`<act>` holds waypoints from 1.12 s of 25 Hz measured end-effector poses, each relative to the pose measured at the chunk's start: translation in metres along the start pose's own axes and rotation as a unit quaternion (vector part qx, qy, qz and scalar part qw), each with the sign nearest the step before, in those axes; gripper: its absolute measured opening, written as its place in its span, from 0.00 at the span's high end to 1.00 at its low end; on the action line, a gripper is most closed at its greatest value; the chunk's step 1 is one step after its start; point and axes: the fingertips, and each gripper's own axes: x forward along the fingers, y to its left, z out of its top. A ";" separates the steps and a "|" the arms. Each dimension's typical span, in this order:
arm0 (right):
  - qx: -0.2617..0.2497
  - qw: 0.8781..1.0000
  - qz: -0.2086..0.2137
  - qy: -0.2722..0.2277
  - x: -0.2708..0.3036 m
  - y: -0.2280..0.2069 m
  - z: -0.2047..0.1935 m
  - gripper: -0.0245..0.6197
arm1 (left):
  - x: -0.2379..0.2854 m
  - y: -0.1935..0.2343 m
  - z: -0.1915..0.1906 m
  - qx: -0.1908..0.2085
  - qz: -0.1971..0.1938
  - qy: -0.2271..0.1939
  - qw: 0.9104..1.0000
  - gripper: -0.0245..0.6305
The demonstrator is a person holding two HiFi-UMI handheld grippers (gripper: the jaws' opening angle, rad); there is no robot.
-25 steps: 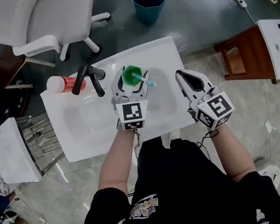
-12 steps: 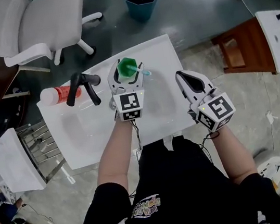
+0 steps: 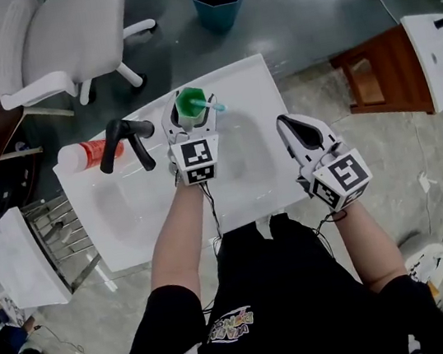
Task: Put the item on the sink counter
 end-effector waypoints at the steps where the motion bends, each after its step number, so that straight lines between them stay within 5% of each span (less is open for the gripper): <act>1: 0.000 1.000 0.000 0.000 0.000 0.000 -0.001 0.88 | 0.001 0.001 -0.001 -0.002 0.001 0.001 1.000 0.48; 28: 0.009 1.000 0.007 0.004 -0.007 0.001 -0.011 0.88 | -0.003 0.008 -0.011 -0.029 0.038 0.006 0.999 0.48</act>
